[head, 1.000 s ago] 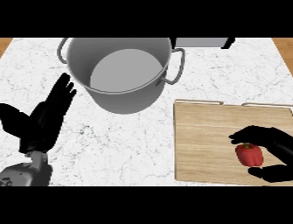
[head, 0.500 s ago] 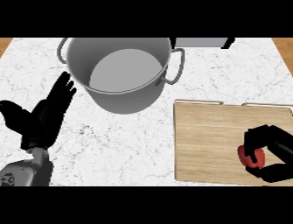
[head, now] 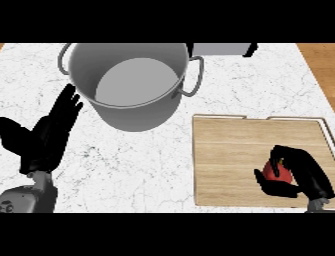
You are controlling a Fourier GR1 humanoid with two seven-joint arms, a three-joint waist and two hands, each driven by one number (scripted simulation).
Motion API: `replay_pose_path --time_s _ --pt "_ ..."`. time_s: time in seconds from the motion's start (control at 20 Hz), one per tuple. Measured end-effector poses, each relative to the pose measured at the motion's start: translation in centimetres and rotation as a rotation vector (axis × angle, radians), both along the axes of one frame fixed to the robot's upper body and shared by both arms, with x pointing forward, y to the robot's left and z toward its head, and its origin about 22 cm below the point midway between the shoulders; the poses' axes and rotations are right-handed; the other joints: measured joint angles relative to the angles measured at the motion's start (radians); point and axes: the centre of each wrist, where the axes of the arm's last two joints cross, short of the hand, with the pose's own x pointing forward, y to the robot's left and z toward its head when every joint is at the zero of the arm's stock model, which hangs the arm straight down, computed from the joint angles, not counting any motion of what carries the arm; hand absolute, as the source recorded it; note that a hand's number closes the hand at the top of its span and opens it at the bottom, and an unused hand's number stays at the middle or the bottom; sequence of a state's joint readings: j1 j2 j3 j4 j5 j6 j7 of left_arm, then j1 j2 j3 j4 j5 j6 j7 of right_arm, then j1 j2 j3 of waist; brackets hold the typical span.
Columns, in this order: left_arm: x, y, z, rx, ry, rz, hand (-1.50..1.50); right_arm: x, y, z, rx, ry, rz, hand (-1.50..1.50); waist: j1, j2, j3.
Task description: Pick the bell pepper from the tray and place it in the pot
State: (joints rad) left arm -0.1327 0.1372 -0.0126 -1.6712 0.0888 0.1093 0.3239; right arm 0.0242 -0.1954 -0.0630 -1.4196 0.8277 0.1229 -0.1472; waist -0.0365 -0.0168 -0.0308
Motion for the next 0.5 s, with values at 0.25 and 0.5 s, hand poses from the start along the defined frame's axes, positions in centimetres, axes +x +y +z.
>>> replay_pose_path --time_s 0.25,0.5 --pt "-0.1 0.1 -0.1 0.005 0.007 0.003 0.00 0.4 3.1 0.8 -0.096 -0.008 -0.304 1.50 0.000 -0.002 0.005" --pt "-0.1 -0.2 -0.2 0.001 0.012 -0.013 0.00 2.0 7.8 4.2 -0.170 -0.112 -0.480 1.50 0.025 -0.003 0.013"
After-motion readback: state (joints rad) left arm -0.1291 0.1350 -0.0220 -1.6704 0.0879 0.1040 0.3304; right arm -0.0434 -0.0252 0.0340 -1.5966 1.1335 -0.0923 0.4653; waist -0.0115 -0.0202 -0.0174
